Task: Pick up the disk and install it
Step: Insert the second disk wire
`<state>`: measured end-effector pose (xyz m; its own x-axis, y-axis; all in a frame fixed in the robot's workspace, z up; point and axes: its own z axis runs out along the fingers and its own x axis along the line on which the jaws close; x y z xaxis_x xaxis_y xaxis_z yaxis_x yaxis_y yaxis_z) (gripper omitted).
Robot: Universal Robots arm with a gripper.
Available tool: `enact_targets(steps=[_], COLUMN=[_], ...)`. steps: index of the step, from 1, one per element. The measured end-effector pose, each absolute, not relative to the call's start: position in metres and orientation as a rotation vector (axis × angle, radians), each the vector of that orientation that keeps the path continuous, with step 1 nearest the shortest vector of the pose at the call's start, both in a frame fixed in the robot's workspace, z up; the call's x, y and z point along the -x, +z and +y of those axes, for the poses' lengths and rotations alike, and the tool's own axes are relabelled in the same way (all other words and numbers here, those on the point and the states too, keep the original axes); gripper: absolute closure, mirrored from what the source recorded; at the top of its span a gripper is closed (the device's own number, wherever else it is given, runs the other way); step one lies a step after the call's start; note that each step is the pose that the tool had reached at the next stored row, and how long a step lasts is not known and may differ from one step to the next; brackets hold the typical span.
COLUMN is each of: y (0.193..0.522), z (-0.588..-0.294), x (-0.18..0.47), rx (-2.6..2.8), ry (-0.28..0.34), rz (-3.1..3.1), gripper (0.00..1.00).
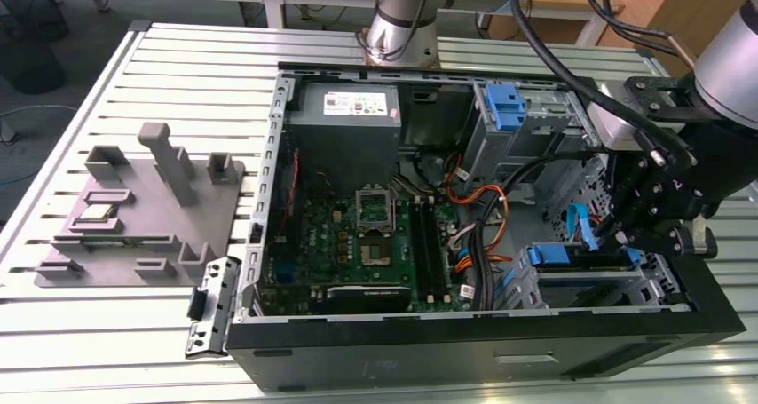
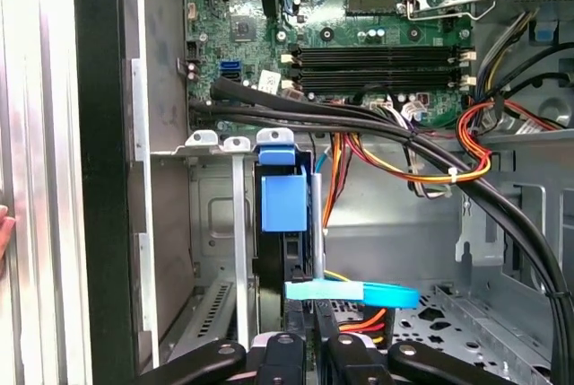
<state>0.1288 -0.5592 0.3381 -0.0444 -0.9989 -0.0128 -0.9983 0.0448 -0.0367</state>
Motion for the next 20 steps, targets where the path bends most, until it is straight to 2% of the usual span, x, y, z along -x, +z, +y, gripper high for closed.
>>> enact_targets(steps=[16,19,20], y=[0.3381,0.3381,0.3381], z=[-0.5595,-0.5595,-0.5596], x=[-0.1257,-0.1257,-0.1257], rx=[2.149,2.149,2.149], ry=[-0.037,-0.037,-0.037], rz=[2.247,2.247,2.247], gripper=[0.84,0.83,0.76])
